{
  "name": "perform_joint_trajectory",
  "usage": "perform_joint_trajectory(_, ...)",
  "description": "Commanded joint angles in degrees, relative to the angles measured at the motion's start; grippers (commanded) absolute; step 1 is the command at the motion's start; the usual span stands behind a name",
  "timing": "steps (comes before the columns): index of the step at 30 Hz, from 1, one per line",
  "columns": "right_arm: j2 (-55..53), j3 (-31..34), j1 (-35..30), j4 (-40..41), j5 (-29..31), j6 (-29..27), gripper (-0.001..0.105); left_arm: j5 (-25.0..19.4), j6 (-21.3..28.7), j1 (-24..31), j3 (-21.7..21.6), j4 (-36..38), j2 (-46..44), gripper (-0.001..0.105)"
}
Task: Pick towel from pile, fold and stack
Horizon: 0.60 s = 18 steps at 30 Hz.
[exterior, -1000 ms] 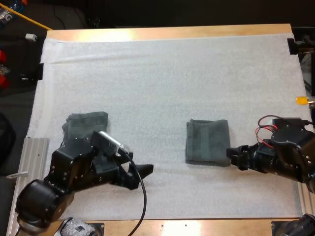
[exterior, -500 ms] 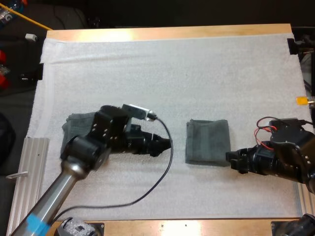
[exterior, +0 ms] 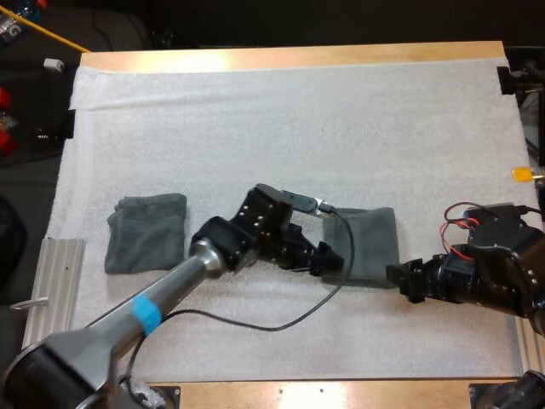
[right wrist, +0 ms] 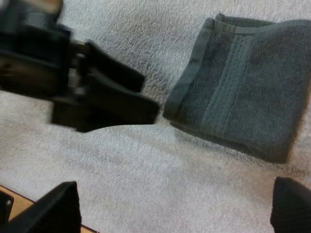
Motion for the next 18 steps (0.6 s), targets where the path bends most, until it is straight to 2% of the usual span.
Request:
perform_joint_trajectory(1, -0.5, -0.2, 0.0, 0.3, -0.6, -0.8, 0.077, -0.1, -1.8, 0.0, -0.2, -2.2, 1.1, 0.071)
perform_joint_trajectory(7, -0.5, -0.2, 0.0, 0.3, -0.4, -0.8, 0.077, -0.3, -3.3, -0.3, -0.3, -4.1, 6.8, 0.071)
perform_joint_trajectory(11, -0.5, -0.2, 0.0, 0.3, 0.0, -0.8, 0.077, 1.5, -4.1, -0.8, -0.3, -4.8, 9.4, 0.071)
perform_joint_trajectory(18, -0.5, -0.2, 0.0, 0.3, 0.8, -0.8, 0.077, 2.3, -6.4, -1.7, -0.3, -5.5, 11.1, 0.069)
